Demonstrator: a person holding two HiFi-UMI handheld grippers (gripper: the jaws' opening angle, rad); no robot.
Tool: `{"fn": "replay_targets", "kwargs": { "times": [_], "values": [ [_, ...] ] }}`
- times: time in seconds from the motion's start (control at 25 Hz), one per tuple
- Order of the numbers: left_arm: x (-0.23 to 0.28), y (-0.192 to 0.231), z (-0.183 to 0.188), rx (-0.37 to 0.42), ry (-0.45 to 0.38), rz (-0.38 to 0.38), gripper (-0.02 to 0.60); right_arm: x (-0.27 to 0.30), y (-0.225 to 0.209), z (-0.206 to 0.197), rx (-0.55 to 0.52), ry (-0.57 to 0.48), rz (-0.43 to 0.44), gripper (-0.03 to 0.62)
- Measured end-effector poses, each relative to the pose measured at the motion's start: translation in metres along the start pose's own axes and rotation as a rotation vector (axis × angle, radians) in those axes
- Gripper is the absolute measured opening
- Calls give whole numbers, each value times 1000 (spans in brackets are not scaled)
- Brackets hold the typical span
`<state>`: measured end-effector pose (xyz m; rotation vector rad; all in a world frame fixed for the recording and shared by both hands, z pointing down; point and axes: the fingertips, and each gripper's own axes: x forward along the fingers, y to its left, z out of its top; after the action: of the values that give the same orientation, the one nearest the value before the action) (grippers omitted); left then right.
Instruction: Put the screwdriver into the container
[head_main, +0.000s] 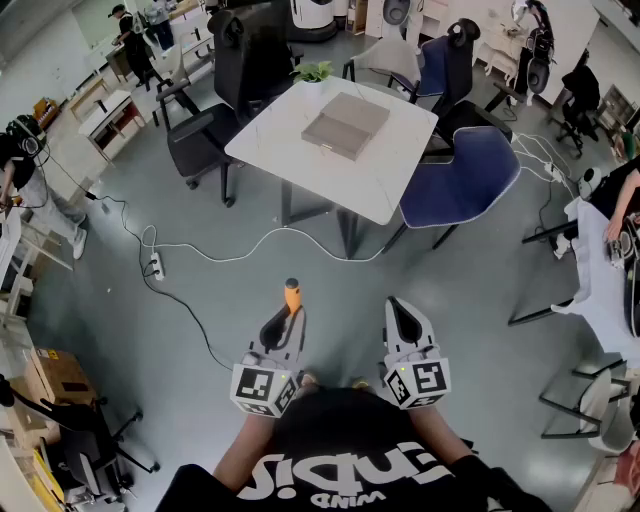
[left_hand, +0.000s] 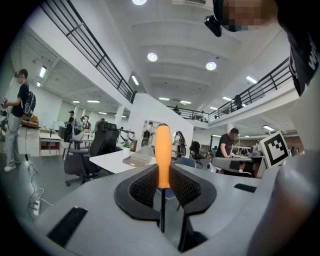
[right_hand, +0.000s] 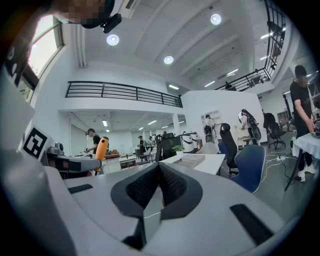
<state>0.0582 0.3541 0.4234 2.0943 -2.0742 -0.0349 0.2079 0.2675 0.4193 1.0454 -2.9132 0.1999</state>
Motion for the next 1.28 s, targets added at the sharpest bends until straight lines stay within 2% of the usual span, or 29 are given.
{"fn": "replay_targets", "kwargs": {
  "times": [0.32,0.44,0.88,1.28],
  "values": [
    [1,11,-4,-14,12,-17,78,3,6,-9,30,14,-3,11],
    [2,20,-1,3,21,-35,78,5,13,-12,40,19,-8,11],
    [-3,51,4,47,0,-80,78,-1,23,-31,67,15,-101,12],
    [36,78,8,41,2,-74,78,50,15,-26,70,5,-84,12]
  ]
}}
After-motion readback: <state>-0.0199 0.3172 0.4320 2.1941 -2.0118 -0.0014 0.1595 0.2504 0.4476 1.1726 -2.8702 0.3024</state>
